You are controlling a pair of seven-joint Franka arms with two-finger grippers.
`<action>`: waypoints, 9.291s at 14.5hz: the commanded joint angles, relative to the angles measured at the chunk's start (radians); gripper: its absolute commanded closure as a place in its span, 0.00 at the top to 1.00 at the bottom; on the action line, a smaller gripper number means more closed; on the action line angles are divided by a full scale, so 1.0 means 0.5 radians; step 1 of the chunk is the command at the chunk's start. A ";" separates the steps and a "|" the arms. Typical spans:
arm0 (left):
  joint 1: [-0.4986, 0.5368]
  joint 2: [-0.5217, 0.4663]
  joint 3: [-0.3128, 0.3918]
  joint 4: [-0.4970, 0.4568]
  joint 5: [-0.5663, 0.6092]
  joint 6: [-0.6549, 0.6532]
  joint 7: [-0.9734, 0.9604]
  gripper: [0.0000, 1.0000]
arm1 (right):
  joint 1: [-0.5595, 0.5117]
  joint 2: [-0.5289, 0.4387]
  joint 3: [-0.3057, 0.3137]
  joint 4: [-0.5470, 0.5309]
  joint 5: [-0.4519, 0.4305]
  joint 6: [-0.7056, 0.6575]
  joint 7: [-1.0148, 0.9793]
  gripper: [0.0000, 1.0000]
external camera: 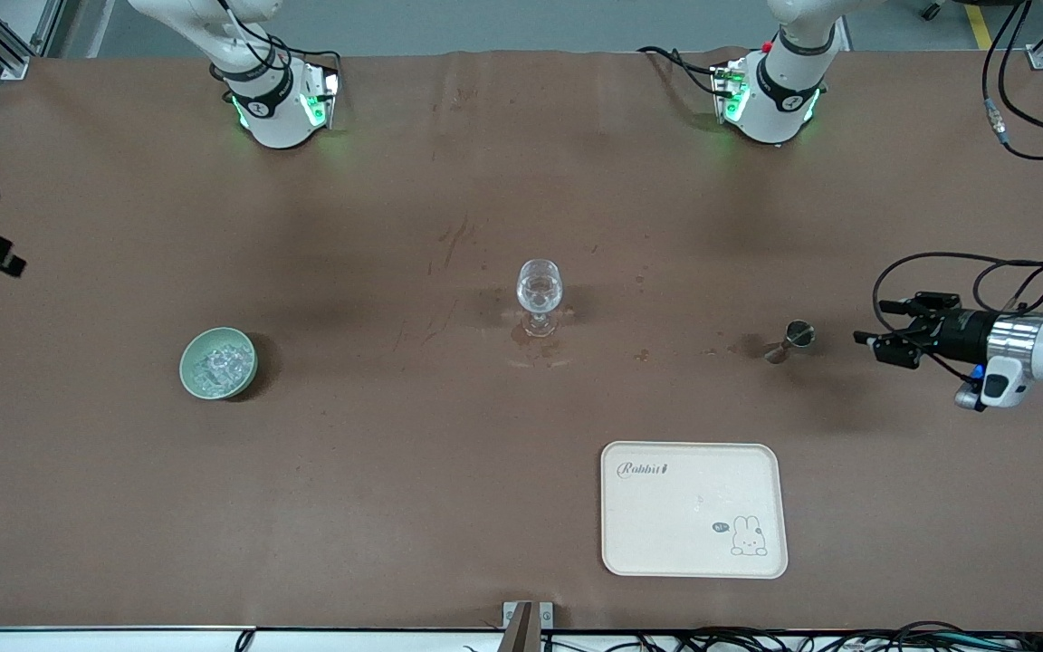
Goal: Pour wine and add ice with both arms
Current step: 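Reach the right gripper toward the ice bowl while the left gripper reaches the jigger, then grasp the metal jigger with the left gripper while the right gripper lowers, then pinch an ice cube from the green bowl with the right gripper, then lift the ice cube with the right gripper while the left gripper carries the jigger, then tilt the jigger over the wine glass with the left gripper to pour, then move the jigger toward the tray while the right gripper brings ice over the glass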
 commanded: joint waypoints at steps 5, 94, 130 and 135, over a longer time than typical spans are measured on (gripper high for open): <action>0.047 0.287 0.000 0.062 -0.343 0.065 -0.235 0.81 | -0.024 0.069 0.015 -0.632 -0.008 0.728 -0.366 1.00; -0.269 -0.216 -1.276 -0.423 -0.460 0.983 -1.919 0.01 | -0.045 0.038 0.036 0.330 -0.002 -0.315 -0.029 0.00; -0.141 0.238 -1.273 0.126 -0.475 0.792 -2.011 0.01 | -0.024 -0.014 0.321 0.235 0.028 -0.400 0.353 0.02; 0.059 0.523 -1.264 0.369 -0.582 0.805 -1.880 0.00 | 0.355 0.029 0.527 0.241 0.025 -0.346 1.141 0.01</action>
